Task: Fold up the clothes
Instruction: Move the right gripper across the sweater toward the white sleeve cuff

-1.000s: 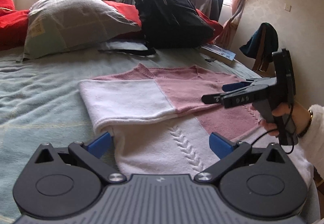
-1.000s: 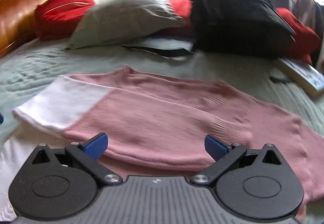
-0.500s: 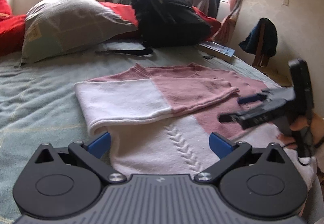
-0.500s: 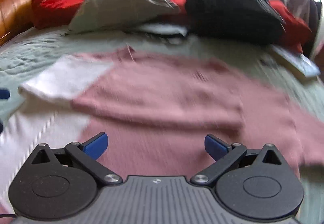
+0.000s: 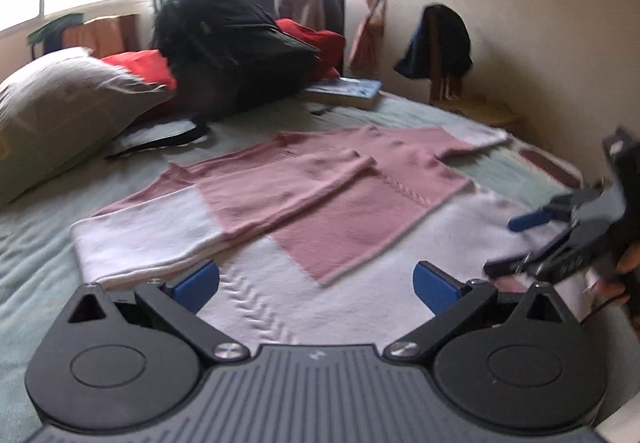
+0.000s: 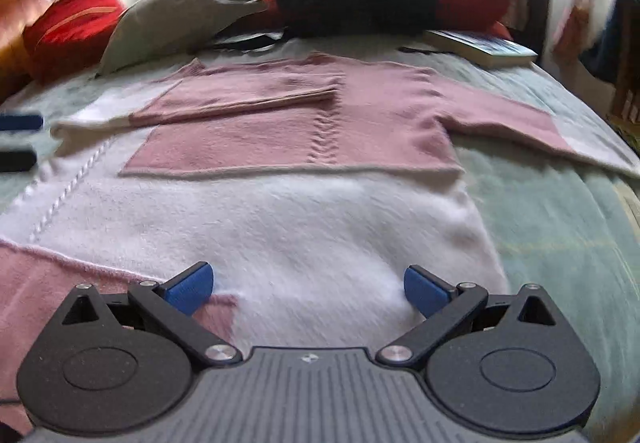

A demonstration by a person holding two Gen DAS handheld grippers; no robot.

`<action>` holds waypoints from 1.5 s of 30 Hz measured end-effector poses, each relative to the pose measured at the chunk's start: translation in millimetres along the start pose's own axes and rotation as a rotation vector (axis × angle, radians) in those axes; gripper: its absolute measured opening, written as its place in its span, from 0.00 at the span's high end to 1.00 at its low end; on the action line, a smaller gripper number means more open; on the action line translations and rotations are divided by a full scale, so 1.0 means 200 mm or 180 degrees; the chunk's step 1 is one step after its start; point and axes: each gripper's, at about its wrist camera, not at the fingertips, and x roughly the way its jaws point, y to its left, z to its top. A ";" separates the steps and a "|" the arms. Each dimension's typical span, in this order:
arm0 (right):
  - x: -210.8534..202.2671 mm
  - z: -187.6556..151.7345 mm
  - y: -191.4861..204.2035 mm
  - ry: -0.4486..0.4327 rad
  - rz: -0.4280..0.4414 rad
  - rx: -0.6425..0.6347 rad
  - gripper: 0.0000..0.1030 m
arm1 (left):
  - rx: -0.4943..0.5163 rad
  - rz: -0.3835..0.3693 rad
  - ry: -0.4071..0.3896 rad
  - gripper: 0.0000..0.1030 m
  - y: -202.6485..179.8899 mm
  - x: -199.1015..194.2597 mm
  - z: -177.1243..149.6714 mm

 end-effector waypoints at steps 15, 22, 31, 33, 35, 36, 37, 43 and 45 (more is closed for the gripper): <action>-0.19 -0.03 -0.32 -0.0324 -0.0291 0.0702 0.00 | 0.0219 -0.0265 0.0065 0.01 -0.12 0.05 -0.02; -0.11 0.10 -0.24 -0.0414 0.0033 0.0549 0.00 | 0.0172 -0.0147 0.0226 0.01 -0.10 0.14 -0.03; 0.05 -0.07 -0.22 -0.0295 0.0078 0.0309 0.00 | 0.0110 -0.0304 0.0223 0.01 -0.09 0.16 -0.04; 0.01 -0.06 -0.22 -0.0282 0.0076 0.0296 0.00 | 0.0092 -0.0301 0.0242 0.01 -0.08 0.17 -0.04; -0.04 -0.01 -0.27 -0.0404 0.0105 0.0422 0.00 | 0.0065 -0.0292 0.0266 0.01 -0.07 0.18 -0.04; -0.06 0.01 -0.31 -0.0478 0.0096 0.0490 0.00 | 0.0050 -0.0294 0.0272 0.01 -0.07 0.19 -0.04; -0.07 0.04 -0.36 -0.0535 0.0054 0.0555 0.00 | 0.0031 -0.0310 0.0265 0.01 -0.07 0.19 -0.04; -0.02 0.17 -0.80 -0.0613 -0.0289 0.1287 0.00 | -0.0032 -0.0467 0.0201 0.01 -0.06 0.18 -0.03; -0.01 0.18 -0.94 -0.0670 -0.0282 0.1560 0.00 | -0.0027 -0.0489 0.0214 0.01 -0.06 0.19 -0.04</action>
